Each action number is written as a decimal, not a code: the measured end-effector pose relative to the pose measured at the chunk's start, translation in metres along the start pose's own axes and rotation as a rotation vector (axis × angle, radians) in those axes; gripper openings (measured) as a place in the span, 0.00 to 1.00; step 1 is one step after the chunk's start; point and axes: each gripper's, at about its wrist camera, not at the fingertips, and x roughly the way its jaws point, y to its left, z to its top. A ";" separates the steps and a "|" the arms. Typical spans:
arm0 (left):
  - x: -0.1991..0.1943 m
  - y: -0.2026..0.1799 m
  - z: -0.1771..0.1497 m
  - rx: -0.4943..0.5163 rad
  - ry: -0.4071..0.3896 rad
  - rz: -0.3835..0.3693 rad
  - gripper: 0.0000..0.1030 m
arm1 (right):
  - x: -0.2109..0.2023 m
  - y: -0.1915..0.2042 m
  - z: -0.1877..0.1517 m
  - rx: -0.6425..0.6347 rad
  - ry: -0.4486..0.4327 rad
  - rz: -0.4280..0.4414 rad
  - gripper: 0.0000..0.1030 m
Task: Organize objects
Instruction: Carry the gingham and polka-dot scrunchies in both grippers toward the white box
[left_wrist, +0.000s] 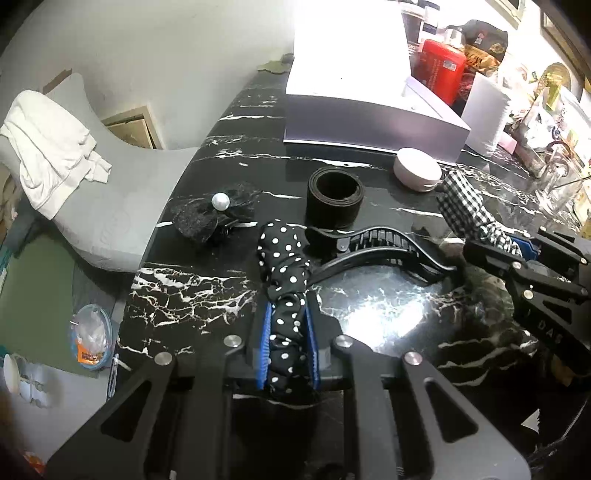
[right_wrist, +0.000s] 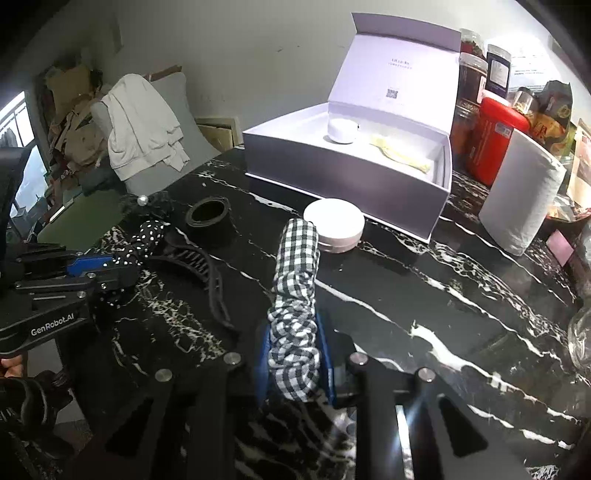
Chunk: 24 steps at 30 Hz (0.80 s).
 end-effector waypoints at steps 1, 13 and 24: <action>-0.002 0.000 -0.001 0.000 -0.003 -0.001 0.15 | -0.001 0.001 0.000 -0.002 -0.002 0.000 0.22; -0.021 -0.010 -0.008 0.027 -0.044 -0.014 0.15 | -0.020 0.013 -0.013 -0.028 -0.012 0.016 0.22; -0.028 -0.030 0.000 0.093 -0.069 -0.043 0.15 | -0.035 0.014 -0.021 -0.027 -0.022 0.007 0.22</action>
